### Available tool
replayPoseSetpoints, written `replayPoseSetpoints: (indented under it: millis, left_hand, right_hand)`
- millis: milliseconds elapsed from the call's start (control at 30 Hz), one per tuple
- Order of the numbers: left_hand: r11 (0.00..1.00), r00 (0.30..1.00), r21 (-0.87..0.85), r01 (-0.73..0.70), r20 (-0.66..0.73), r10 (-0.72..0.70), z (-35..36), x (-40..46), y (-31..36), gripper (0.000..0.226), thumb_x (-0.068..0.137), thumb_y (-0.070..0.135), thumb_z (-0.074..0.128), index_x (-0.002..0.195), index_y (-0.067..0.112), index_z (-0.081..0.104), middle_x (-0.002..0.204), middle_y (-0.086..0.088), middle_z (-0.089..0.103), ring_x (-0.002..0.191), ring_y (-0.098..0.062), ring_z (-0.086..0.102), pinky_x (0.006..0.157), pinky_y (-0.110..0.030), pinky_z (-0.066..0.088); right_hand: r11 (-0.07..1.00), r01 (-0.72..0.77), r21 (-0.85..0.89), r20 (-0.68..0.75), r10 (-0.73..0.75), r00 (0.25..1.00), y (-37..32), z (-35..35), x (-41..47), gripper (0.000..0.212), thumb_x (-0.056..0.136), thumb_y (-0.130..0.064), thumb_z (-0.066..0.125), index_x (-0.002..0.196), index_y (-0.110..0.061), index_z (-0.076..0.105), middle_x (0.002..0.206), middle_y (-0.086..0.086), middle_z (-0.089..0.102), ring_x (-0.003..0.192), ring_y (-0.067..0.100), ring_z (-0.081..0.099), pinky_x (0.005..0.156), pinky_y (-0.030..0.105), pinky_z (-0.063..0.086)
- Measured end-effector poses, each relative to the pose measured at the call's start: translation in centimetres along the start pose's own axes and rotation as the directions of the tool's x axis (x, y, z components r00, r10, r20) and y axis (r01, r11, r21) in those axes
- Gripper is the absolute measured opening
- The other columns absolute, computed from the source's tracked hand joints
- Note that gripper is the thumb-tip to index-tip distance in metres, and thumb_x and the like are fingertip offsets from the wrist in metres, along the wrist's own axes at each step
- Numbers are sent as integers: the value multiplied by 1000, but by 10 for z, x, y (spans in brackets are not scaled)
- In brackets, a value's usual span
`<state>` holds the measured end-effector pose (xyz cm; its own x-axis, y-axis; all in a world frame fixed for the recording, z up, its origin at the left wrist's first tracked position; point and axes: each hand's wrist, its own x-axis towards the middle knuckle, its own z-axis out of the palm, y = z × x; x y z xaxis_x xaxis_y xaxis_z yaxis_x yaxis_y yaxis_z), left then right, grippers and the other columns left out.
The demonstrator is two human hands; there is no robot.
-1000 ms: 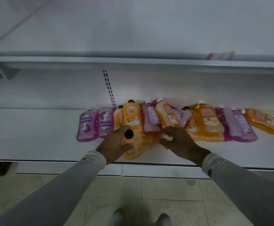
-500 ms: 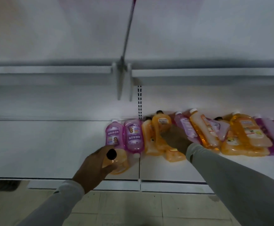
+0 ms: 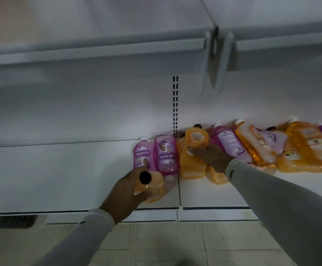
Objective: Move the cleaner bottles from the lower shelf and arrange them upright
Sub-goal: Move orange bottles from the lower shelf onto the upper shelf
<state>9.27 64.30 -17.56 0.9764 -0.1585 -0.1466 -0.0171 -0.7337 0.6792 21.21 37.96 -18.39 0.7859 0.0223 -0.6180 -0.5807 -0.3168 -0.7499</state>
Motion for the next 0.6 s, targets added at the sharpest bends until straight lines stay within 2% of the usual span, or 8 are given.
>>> replayPoseSetpoints:
  millis: [67,167,233,300,400,467,533,600]
  left_hand:
    - [1000,1000,-8,5,-5,-5,2,0,0,52,79,38,72,124,28,48,116,8,59,107,-11,56,91,-25,47]
    - [1000,1000,-22,13,-21,-13,5,0,-1,50,79,30,76,122,31,48,116,8,59,107,-12,55,90,-25,47]
    - [1000,1000,-12,5,-30,-5,5,-1,0,51,79,28,77,120,33,47,115,8,59,106,-12,55,90,-24,47]
    - [1000,999,-6,8,-31,-9,5,0,1,52,78,27,77,121,31,48,115,8,58,106,-12,55,91,-27,48]
    - [999,999,17,31,-16,-31,6,0,0,55,77,27,77,124,29,47,115,7,57,104,-14,55,90,-30,49]
    - [999,999,23,34,-39,-33,8,-1,0,53,77,26,77,121,28,48,112,5,59,101,-17,57,87,-32,50]
    - [999,998,21,40,-43,-39,8,-3,3,52,76,25,78,120,27,50,110,4,61,99,-19,58,85,-30,48]
    - [999,999,15,42,-36,-41,5,-8,9,53,74,27,77,120,28,51,110,3,62,100,-21,60,87,-31,49]
  right_hand:
    - [998,-2,70,27,0,1000,2,-3,-4,42,84,-30,73,118,-21,50,116,1,60,102,20,55,89,39,46]
    - [995,9,103,28,-12,1000,7,-6,-3,36,81,-24,76,106,-25,50,118,4,61,97,20,54,82,38,45]
    - [996,20,86,35,-23,999,11,-5,-7,44,79,-23,78,113,-27,50,115,0,59,104,22,55,83,40,46]
    - [995,28,96,48,-33,998,17,-3,-8,62,75,-24,81,128,-27,48,119,-2,61,114,25,57,90,44,48]
    - [987,114,113,62,-121,991,22,0,-17,66,72,-14,83,129,-27,51,117,-1,66,110,24,62,97,48,49]
    - [980,180,88,80,-187,979,23,-2,-29,61,72,-7,82,121,-29,53,109,-4,67,101,15,64,93,41,52]
    - [962,268,44,77,-270,960,22,-7,-48,56,71,0,80,110,-31,54,101,-9,66,88,4,66,76,21,55]
    - [936,352,-13,75,-350,934,24,-12,-64,64,70,5,80,116,-28,51,100,-11,65,83,-7,66,62,9,51]
